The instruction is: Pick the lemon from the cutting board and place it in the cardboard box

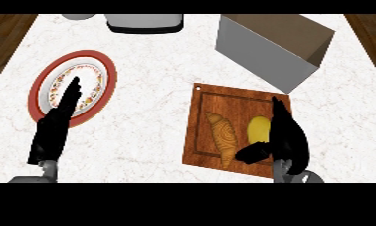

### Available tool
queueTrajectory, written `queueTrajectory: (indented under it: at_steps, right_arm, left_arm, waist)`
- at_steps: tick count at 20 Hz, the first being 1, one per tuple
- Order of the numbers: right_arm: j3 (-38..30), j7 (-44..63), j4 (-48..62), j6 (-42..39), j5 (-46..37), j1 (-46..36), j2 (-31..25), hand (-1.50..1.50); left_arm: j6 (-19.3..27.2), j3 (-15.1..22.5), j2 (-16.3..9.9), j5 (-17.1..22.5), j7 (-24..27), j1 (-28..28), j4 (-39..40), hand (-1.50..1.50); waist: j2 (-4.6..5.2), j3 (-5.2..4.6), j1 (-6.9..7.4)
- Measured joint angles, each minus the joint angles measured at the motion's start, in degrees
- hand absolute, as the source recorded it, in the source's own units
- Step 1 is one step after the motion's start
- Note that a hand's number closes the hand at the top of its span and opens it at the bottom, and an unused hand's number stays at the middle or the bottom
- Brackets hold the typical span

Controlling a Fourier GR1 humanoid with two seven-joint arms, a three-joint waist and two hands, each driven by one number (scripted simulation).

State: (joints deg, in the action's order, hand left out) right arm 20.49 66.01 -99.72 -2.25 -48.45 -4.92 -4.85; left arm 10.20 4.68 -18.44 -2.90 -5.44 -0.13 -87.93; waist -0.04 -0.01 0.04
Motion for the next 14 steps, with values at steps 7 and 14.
queueTrajectory:
  at_steps: [7,14]
  right_arm:
    - [-2.43,-2.59,3.16,0.19,-2.45,0.89,2.69,-1.5]
    - [-3.67,-4.03,6.38,0.08,-3.31,1.08,3.89,-1.5]
  left_arm:
    - [-0.51,-0.43,1.18,-1.48,0.14,0.99,-1.02,0.0]
    - [-1.78,-1.67,2.25,-2.4,0.4,1.02,-1.07,0.0]
  waist:
    - [0.02,0.01,0.06]
    - [0.02,0.0,0.04]
